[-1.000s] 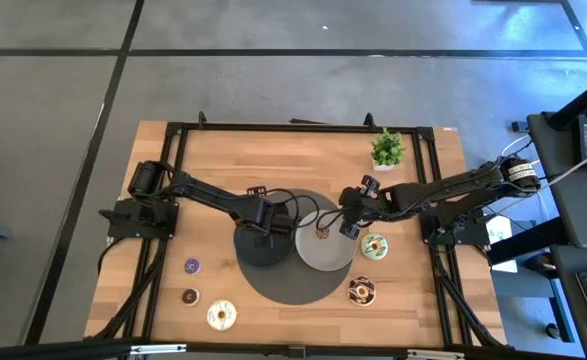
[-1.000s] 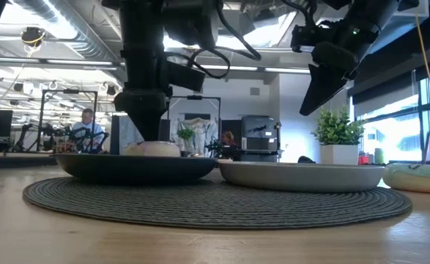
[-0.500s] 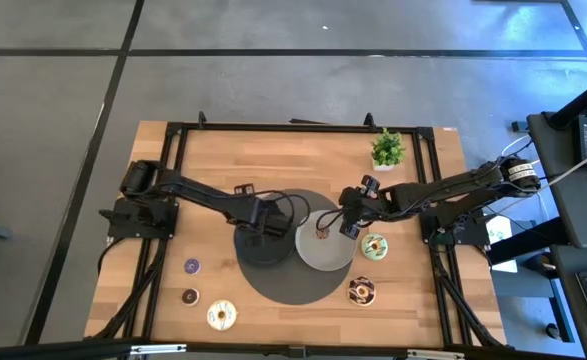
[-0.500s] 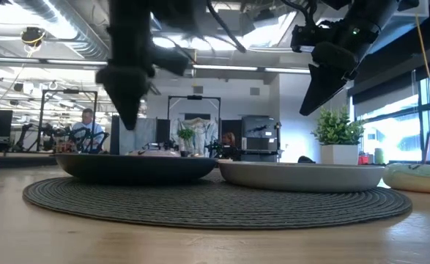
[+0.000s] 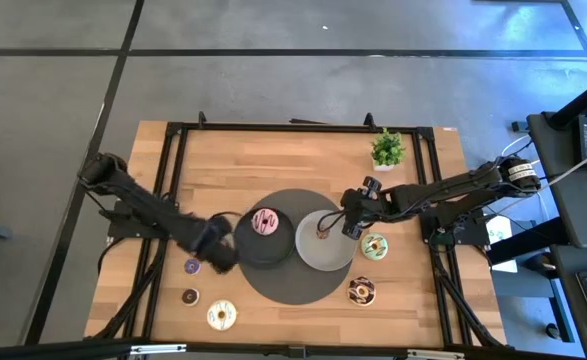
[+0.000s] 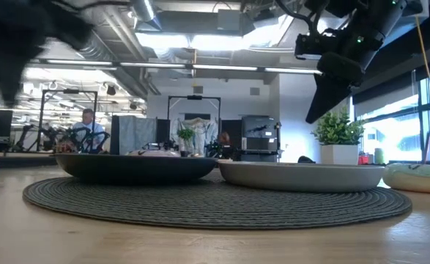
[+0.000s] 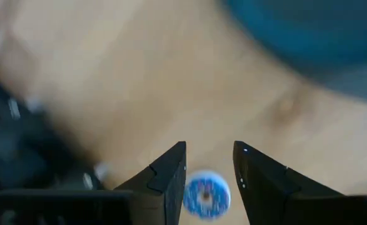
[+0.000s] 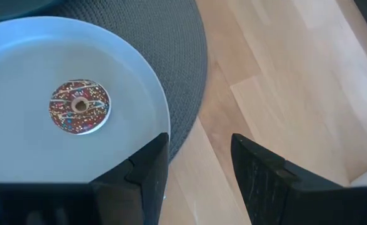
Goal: Pick & Place donuts
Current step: Put the small blue donut on the gray plate
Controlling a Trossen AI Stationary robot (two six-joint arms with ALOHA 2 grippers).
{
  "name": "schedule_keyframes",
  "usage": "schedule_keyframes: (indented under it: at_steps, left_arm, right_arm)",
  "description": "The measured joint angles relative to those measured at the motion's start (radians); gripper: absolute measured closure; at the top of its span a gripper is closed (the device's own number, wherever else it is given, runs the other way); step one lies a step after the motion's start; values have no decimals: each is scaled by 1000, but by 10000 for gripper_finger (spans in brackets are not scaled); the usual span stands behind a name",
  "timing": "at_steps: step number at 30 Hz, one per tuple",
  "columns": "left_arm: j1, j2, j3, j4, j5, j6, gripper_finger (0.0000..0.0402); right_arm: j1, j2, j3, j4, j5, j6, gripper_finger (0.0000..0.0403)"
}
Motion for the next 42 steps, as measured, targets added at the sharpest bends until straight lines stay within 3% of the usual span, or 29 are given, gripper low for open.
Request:
schedule_keyframes:
  at_steps: [8, 18, 29, 39, 42]
  left_arm:
    - [-176, -23, -87, 11, 111, -369, 274]
    - [-238, -16, -222, 187, 169, -541, 274]
    - [-238, -16, -305, 284, 187, -546, 285]
    - [-231, -16, -303, 287, 173, -468, 374]
    - [-216, -16, -276, 285, 110, -385, 394]
  right_arm:
    - [0, 0, -1, 14, 0, -1, 228]
    - [0, 0, -1, 53, 0, -20, 228]
    - [0, 0, -1, 65, 0, -22, 228]
    - [0, 0, -1, 66, 0, -27, 228]
    - [0, 0, -1, 82, 0, -62, 228]
